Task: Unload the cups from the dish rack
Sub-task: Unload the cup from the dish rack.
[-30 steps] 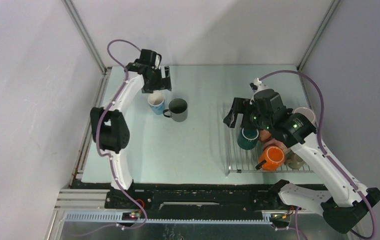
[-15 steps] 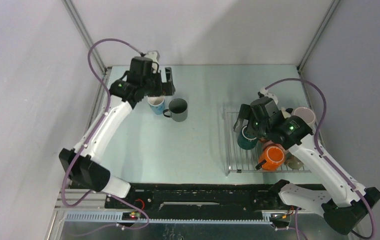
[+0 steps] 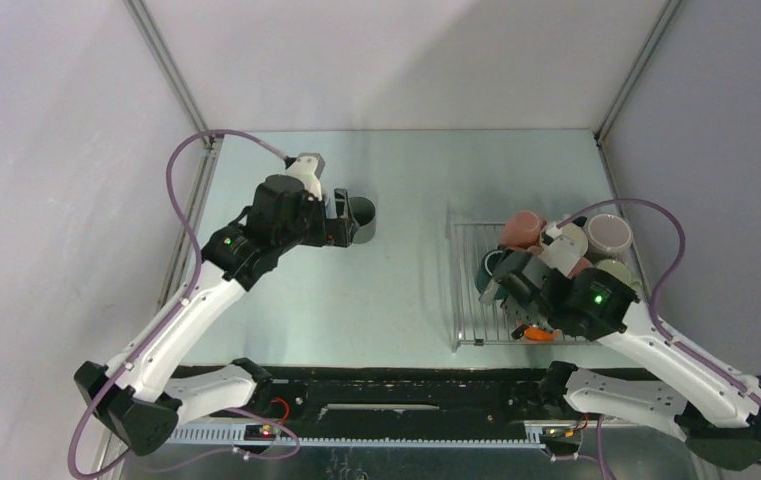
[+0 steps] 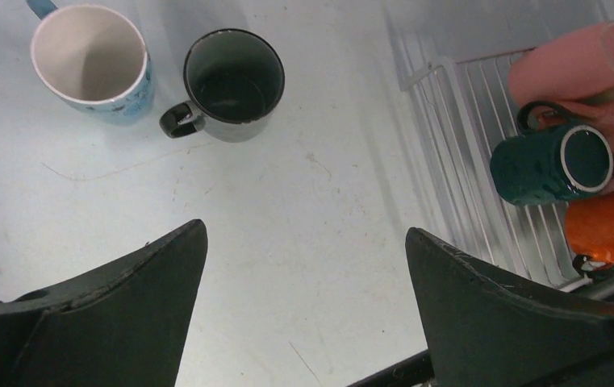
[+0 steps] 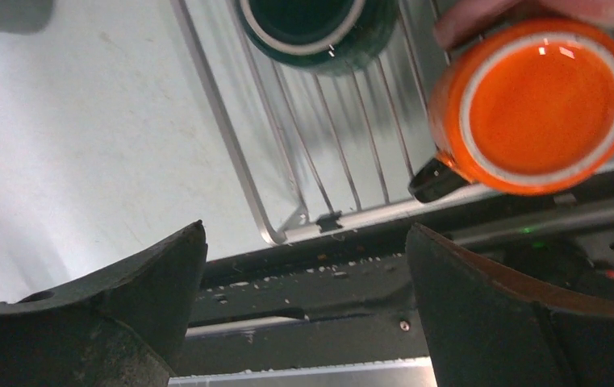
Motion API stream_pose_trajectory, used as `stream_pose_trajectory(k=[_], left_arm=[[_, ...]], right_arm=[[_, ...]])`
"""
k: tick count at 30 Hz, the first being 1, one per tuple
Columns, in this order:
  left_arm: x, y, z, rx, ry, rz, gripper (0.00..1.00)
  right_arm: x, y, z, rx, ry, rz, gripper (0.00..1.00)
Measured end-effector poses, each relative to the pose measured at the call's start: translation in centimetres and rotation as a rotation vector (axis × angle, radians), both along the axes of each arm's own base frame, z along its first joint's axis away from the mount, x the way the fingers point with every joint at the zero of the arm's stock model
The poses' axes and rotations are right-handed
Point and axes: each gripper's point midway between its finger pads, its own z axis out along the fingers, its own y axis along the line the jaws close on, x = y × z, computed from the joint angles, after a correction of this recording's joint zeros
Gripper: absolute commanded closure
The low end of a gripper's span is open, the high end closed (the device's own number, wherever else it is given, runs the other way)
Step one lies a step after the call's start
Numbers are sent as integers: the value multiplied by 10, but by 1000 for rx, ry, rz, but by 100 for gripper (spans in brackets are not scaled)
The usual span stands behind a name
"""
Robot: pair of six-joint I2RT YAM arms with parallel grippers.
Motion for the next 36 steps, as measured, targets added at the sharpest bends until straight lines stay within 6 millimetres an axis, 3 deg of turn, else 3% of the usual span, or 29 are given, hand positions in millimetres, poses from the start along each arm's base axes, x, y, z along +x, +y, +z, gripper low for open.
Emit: stream_pose_trajectory(k=[5, 10, 17, 27, 36], left_arm=[[-18, -5, -6, -44, 14, -36, 0], [-34, -15, -17, -69, 53, -99, 0], [-53, -26, -24, -95, 80, -173, 0], [-59, -32, -21, -113, 84, -207, 0], [-59, -33, -22, -112, 89, -211, 0]], right_arm=[[-14, -1, -18, -55, 44, -99, 1], [-15, -10, -45, -107, 74, -238, 9], [-18, -23, -63, -113, 72, -348, 19], [-15, -44, -85, -103, 73, -464, 33], [-8, -46, -104, -94, 83, -492, 44]])
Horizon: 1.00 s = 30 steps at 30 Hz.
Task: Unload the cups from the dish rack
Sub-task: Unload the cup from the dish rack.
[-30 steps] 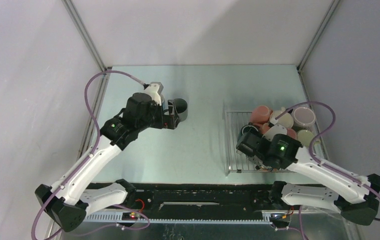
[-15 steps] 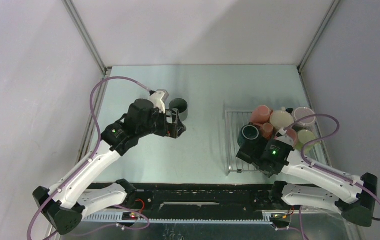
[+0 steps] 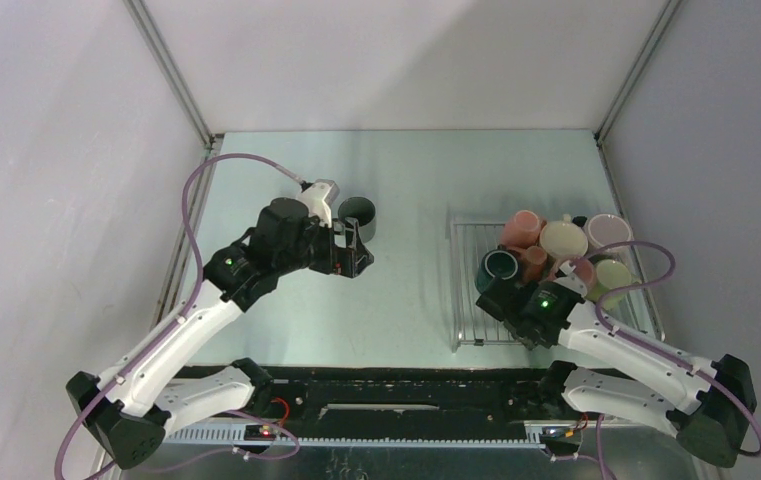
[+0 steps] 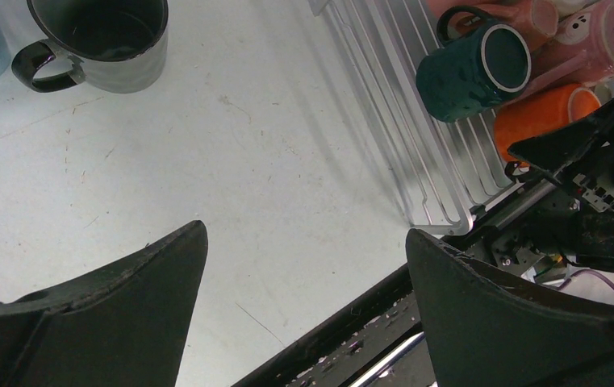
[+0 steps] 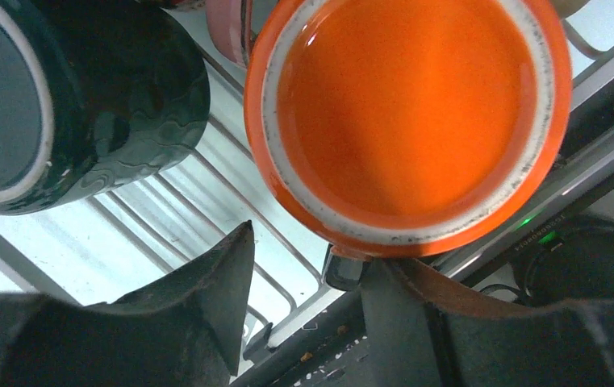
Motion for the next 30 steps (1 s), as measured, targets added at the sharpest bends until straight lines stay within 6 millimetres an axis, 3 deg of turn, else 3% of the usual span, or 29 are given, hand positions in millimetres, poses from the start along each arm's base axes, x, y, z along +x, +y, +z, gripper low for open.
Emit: stream_pose_trajectory(k=[8, 14, 30], left_arm=[[1, -1, -2, 5, 6, 0, 0], [1, -1, -5, 10, 13, 0, 0], [1, -2, -9, 20, 29, -2, 0]], right_arm=[[1, 3, -12, 2, 23, 3, 56], [1, 7, -17, 2, 37, 12, 73], [-4, 18, -19, 9, 43, 71, 88]])
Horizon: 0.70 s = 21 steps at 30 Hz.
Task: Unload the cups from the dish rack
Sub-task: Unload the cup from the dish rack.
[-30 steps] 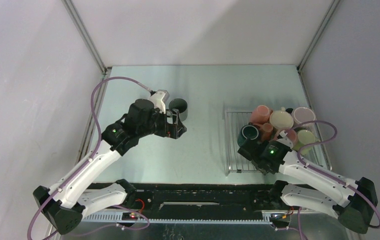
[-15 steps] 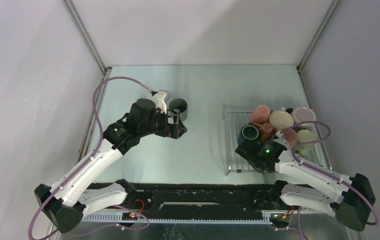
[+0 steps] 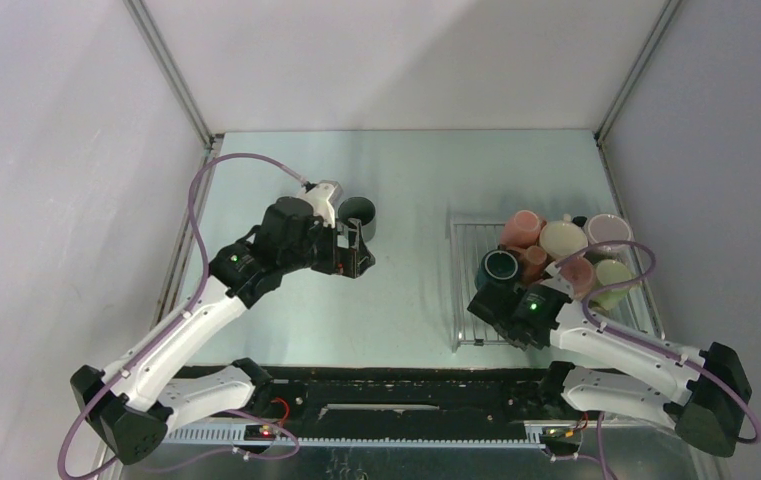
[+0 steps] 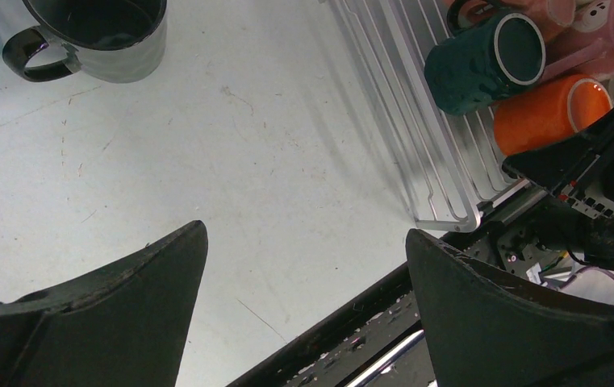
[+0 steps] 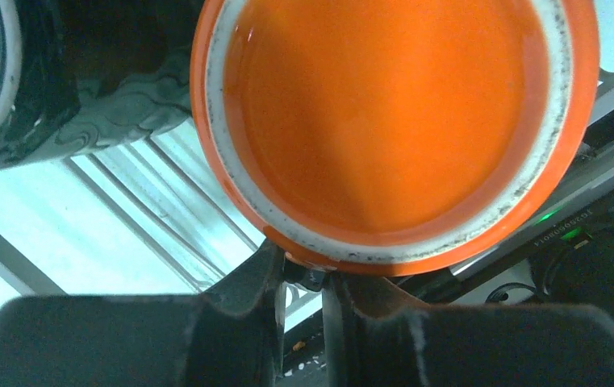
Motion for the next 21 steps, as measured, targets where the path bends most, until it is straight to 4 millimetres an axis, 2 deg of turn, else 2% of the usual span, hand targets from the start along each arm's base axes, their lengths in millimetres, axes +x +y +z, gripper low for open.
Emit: stream_pose_trajectory(k=[6, 9, 21], left_arm=[[0, -2, -2, 0, 7, -7, 0], [-1, -3, -2, -2, 13, -13, 0], [-5, -11, -6, -47, 52, -20, 0]], right_arm=[[-2, 8, 6, 4, 3, 36, 93], [0, 13, 12, 17, -8, 46, 100], [4, 23, 32, 48, -48, 94, 100]])
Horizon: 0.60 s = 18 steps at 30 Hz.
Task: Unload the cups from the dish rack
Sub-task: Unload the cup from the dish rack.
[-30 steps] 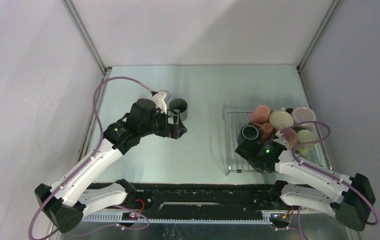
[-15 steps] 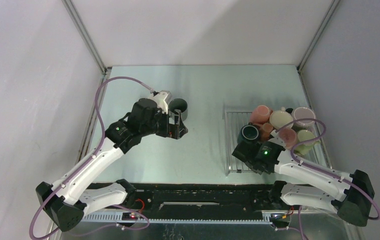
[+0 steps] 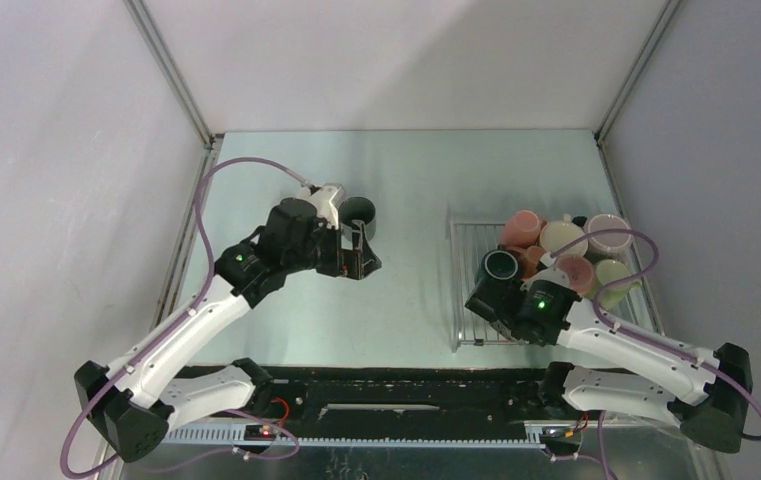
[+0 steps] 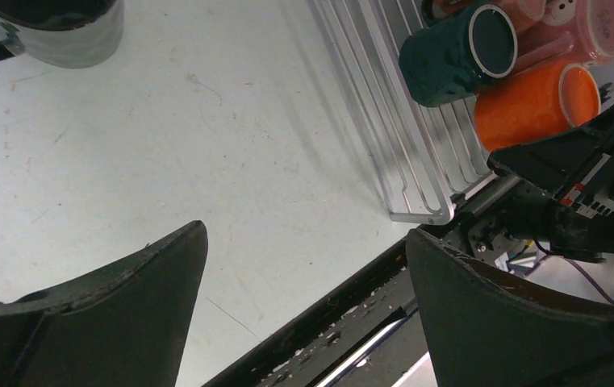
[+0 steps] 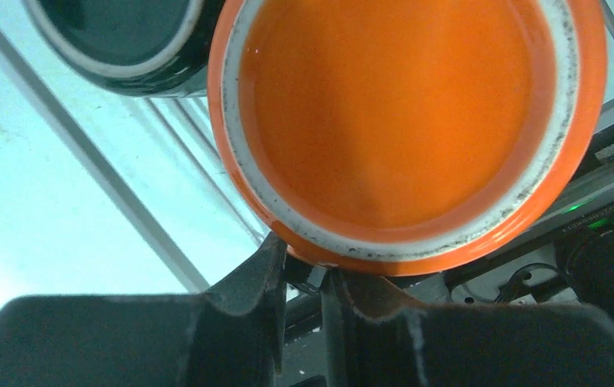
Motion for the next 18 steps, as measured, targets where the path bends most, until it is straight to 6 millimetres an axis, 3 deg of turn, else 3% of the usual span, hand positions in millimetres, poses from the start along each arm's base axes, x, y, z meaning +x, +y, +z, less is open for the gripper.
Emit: stream_pose_trajectory(k=[18], left_arm=[[-10, -29, -3, -181, 112, -25, 0]], right_arm=[[0, 20, 51, 61, -75, 137, 100]])
